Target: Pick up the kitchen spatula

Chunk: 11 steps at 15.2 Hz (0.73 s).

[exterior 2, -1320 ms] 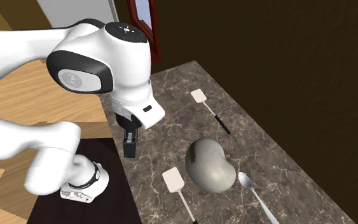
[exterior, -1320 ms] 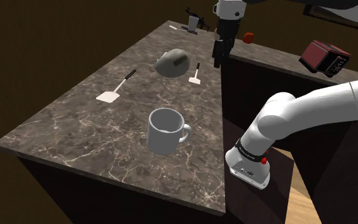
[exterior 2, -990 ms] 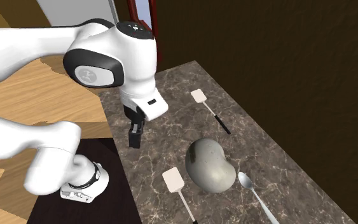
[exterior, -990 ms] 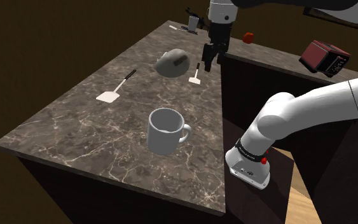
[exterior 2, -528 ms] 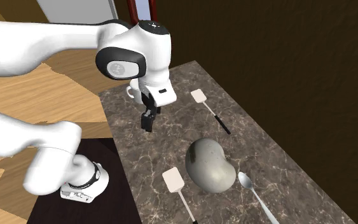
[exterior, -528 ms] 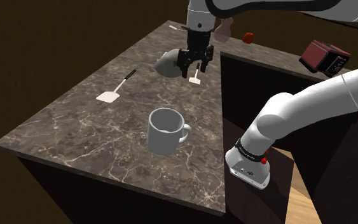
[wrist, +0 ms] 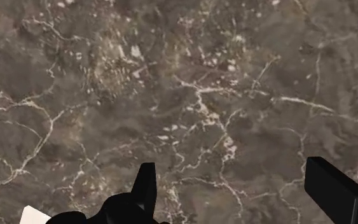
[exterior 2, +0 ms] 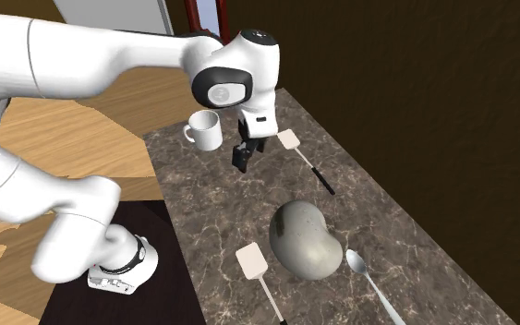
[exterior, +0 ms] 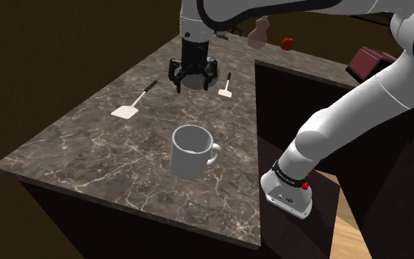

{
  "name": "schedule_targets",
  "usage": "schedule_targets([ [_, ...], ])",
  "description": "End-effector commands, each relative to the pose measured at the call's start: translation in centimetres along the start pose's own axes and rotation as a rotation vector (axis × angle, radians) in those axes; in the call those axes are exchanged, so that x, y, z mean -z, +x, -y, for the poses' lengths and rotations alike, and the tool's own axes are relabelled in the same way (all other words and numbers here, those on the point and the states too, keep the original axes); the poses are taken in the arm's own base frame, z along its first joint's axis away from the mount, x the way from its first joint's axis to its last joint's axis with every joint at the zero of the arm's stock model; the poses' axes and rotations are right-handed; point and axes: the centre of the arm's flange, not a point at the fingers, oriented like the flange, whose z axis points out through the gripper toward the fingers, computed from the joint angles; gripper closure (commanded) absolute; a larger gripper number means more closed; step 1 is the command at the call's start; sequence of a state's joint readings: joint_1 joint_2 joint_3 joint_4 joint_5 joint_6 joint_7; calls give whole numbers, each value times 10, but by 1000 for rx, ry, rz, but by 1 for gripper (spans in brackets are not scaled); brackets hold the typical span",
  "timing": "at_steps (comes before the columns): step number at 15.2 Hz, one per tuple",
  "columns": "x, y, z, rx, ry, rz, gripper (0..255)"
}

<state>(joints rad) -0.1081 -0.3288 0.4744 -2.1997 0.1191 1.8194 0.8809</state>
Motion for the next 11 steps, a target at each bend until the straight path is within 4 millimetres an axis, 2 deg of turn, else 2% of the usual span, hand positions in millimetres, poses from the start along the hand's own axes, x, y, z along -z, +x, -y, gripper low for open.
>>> schedule_targets([
  [1, -4, 8, 22, -78, 11, -8, 0],
  [6, -15, 37, 75, -255, 34, -30, 0],
  [11, -23, 74, 123, -432, 58, -52, 0],
])
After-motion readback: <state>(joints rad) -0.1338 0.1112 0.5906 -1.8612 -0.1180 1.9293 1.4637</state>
